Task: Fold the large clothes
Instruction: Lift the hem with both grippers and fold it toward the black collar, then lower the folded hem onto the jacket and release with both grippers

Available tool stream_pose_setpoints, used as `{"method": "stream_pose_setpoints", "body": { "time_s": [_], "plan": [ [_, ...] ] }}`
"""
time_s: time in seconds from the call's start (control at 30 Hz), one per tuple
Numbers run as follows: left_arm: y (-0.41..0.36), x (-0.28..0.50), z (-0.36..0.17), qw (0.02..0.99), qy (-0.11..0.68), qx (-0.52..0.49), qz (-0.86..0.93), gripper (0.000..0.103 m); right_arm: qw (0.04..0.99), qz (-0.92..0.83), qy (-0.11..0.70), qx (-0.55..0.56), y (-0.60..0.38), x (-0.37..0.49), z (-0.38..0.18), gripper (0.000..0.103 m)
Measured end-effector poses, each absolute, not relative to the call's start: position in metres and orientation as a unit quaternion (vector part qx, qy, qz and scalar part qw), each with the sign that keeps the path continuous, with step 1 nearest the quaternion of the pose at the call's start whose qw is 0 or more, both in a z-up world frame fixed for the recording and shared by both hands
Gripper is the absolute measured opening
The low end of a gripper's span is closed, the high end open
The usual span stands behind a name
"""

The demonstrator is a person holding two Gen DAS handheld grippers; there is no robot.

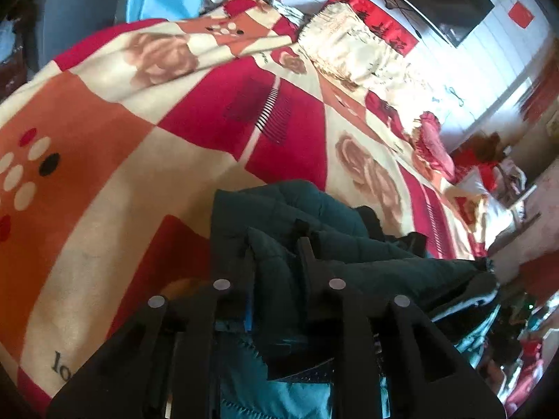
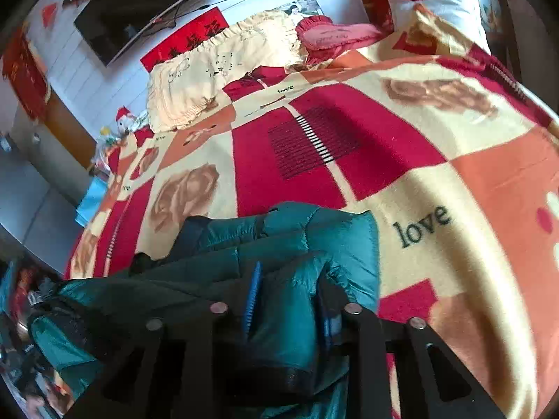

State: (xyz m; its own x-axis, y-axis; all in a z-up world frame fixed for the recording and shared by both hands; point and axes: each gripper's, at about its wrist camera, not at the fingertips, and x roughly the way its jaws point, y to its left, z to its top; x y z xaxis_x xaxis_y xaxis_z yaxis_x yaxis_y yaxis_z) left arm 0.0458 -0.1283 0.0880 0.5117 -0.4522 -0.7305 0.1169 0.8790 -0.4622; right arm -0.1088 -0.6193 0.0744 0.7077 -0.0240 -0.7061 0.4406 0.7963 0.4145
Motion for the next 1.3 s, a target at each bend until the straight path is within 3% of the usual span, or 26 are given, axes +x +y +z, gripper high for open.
{"method": "stream_pose_setpoints", "body": {
  "time_s": [0.03, 0.13, 0.17, 0.2, 0.3, 0.33, 0.53, 0.87, 1.0, 1.13, 1.3],
  "plan": [
    [-0.127, 0.046, 0.091, 0.849, 0.466, -0.179, -0.174, 0.024, 0.879, -0.126, 0.352, 0.294, -0.621, -0.110, 0.077, 0.034],
    [-0.124, 0.040, 0.107, 0.845, 0.467, -0.172, -0.194, 0.028, 0.887, -0.099, 0.325, 0.312, -0.624, -0.122, 0.090, 0.058],
    [-0.123, 0.037, 0.112, 0.847, 0.463, -0.168, -0.197, 0.030, 0.891, -0.093, 0.314, 0.315, -0.625, -0.127, 0.097, 0.076],
    [-0.122, 0.034, 0.118, 0.851, 0.458, -0.164, -0.199, 0.036, 0.895, -0.098, 0.302, 0.313, -0.624, -0.133, 0.104, 0.082],
    [-0.115, 0.017, 0.139, 0.887, 0.402, -0.151, -0.171, 0.068, 0.908, -0.105, 0.268, 0.304, -0.620, -0.152, 0.127, 0.082],
    [-0.112, 0.012, 0.145, 0.896, 0.384, -0.152, -0.166, 0.071, 0.911, -0.103, 0.260, 0.304, -0.617, -0.158, 0.133, 0.082],
    [-0.125, -0.002, 0.146, 0.897, 0.378, -0.149, -0.176, 0.072, 0.926, -0.020, 0.296, 0.235, -0.547, -0.148, 0.141, 0.082],
    [-0.190, 0.037, 0.071, 0.884, 0.452, -0.038, -0.111, 0.073, 0.921, -0.005, 0.380, 0.083, -0.439, -0.059, 0.085, 0.082],
    [-0.191, 0.053, 0.060, 0.888, 0.446, -0.039, -0.103, 0.081, 0.915, -0.034, 0.392, 0.092, -0.453, -0.033, 0.060, 0.082],
    [-0.195, 0.059, 0.056, 0.887, 0.450, -0.034, -0.094, 0.082, 0.908, -0.045, 0.404, 0.103, -0.461, -0.016, 0.046, 0.083],
    [-0.196, 0.059, 0.056, 0.889, 0.447, -0.026, -0.094, 0.082, 0.908, -0.030, 0.400, 0.122, -0.469, -0.032, 0.072, 0.082]
  ]
}}
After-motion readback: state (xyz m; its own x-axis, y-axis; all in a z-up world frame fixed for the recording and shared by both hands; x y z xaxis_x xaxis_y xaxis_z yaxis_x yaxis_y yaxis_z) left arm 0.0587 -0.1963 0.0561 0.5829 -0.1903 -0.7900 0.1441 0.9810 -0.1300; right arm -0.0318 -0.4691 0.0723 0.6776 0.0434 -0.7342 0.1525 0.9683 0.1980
